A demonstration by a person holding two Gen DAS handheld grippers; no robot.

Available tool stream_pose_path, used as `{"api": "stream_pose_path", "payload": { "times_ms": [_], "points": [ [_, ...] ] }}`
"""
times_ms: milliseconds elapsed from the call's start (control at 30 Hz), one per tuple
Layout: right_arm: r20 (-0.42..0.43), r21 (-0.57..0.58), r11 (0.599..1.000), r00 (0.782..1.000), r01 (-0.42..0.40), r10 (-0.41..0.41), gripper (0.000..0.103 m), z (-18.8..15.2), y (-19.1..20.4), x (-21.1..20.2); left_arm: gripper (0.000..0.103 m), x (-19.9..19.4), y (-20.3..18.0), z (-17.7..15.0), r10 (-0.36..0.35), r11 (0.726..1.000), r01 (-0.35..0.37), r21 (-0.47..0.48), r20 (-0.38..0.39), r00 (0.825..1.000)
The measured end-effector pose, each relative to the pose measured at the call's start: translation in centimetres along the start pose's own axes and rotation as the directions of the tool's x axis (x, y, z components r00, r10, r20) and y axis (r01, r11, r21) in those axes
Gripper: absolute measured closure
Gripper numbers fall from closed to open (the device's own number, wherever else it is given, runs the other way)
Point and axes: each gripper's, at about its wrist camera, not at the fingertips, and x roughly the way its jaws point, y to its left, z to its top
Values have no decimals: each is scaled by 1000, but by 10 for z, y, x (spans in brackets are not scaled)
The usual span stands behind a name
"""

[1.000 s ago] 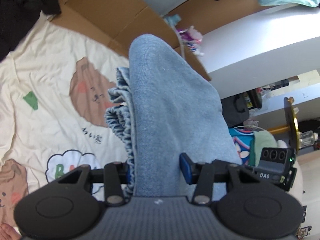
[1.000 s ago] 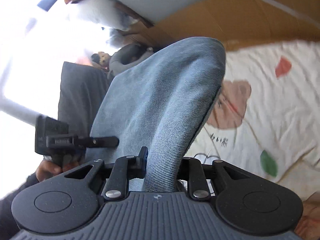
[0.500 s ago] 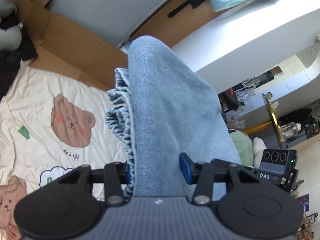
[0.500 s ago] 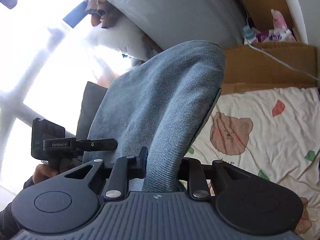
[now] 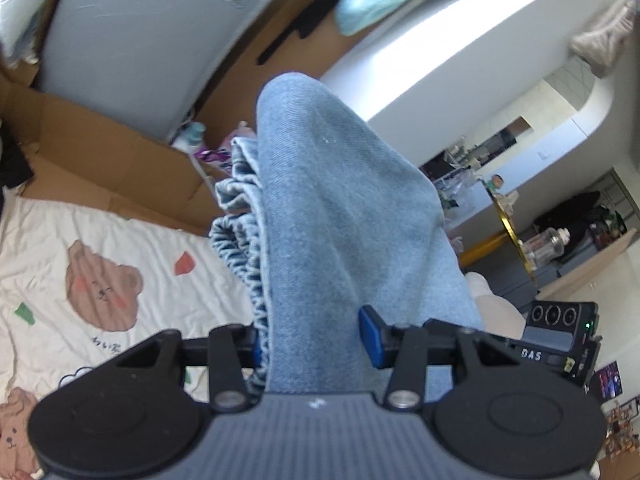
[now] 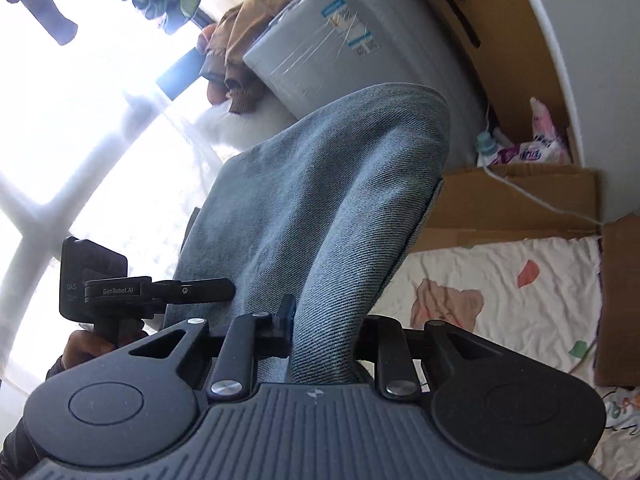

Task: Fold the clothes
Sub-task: 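Lift and carry the folded jeans with both grippers toward the shelf stack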

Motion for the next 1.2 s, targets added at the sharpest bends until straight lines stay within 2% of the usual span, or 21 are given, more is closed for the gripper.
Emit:
{"api": "stream_pose_path", "payload": {
  "times_ms": [267,600,833,1067,1200],
  "points": [
    [57,-8,996,994,93,-92,81,14,-21,-64,55,45,-48,1,-75,997,75,20,-16,997],
    [154,33,987,975,159,-163,80,11,-72,-110,55,109,-81,-2,-145,986,149,78,-54,988],
    [171,84,976,963,199,-211,80,2,-113,-101,55,154,-79,0,-177,978,186,95,-98,979],
    [170,133,963,952,233,-254,80,-10,-161,-72,55,205,-50,-4,-202,973,215,81,-140,969],
    [164,165,953,945,256,-282,80,-14,-196,-52,55,239,-30,-6,-199,977,208,48,-150,968]
  ]
}}
